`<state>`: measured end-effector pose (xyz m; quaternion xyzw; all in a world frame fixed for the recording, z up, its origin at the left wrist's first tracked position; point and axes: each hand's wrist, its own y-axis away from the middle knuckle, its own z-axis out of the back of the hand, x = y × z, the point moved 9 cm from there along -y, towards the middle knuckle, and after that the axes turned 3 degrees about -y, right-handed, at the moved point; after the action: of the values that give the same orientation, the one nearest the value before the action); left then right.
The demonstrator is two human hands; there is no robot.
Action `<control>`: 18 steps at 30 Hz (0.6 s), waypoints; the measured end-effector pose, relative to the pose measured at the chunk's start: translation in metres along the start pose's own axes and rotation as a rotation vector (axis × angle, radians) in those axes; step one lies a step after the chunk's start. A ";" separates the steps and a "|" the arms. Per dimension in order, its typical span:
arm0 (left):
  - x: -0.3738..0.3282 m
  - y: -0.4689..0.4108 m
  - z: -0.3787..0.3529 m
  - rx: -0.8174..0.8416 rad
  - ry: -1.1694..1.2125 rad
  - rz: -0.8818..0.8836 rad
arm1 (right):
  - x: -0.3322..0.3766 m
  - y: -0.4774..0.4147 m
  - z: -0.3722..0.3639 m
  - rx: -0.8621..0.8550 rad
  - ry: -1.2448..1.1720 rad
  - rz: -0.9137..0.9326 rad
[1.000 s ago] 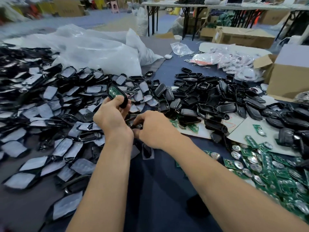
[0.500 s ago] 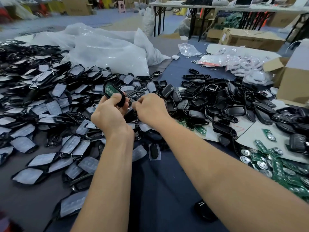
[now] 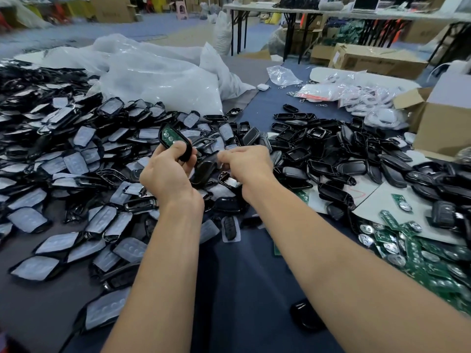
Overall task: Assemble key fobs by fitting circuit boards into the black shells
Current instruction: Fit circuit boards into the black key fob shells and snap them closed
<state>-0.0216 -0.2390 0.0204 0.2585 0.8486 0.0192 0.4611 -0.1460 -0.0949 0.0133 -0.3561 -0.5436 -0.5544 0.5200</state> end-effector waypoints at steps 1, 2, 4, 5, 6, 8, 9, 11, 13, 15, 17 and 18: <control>0.001 0.000 0.000 0.001 -0.002 0.005 | 0.004 0.003 0.014 -0.055 0.044 0.066; 0.002 0.000 0.000 0.006 -0.004 0.009 | 0.008 0.007 0.027 -0.110 0.093 0.135; 0.005 0.000 -0.001 0.016 -0.018 0.018 | 0.013 0.017 0.053 -0.191 0.149 0.237; 0.006 0.002 -0.003 0.025 -0.029 0.020 | 0.012 0.021 0.067 -0.222 0.160 0.263; 0.008 0.003 -0.005 0.039 -0.045 0.022 | 0.010 0.026 0.082 -0.262 0.174 0.280; 0.013 0.008 -0.012 0.091 -0.100 0.025 | 0.004 0.036 0.116 -0.341 0.195 0.306; 0.017 0.012 -0.017 0.131 -0.140 0.026 | 0.001 0.042 0.132 -0.362 0.205 0.323; 0.025 0.024 -0.030 0.227 -0.235 0.018 | -0.002 0.056 0.157 -0.370 0.310 0.378; 0.033 0.040 -0.043 0.331 -0.337 -0.016 | -0.007 0.069 0.173 -0.367 0.497 0.432; 0.040 0.056 -0.053 0.426 -0.426 -0.060 | -0.015 0.078 0.192 -0.393 0.538 0.429; 0.048 0.070 -0.060 0.498 -0.498 -0.079 | -0.032 0.079 0.213 -0.404 0.391 0.339; 0.054 0.076 -0.064 0.530 -0.530 -0.077 | -0.039 0.080 0.221 -0.407 0.322 0.286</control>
<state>-0.0636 -0.1354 0.0361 0.3326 0.6846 -0.2861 0.5821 -0.0982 0.1382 0.0285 -0.4334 -0.2758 -0.6227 0.5902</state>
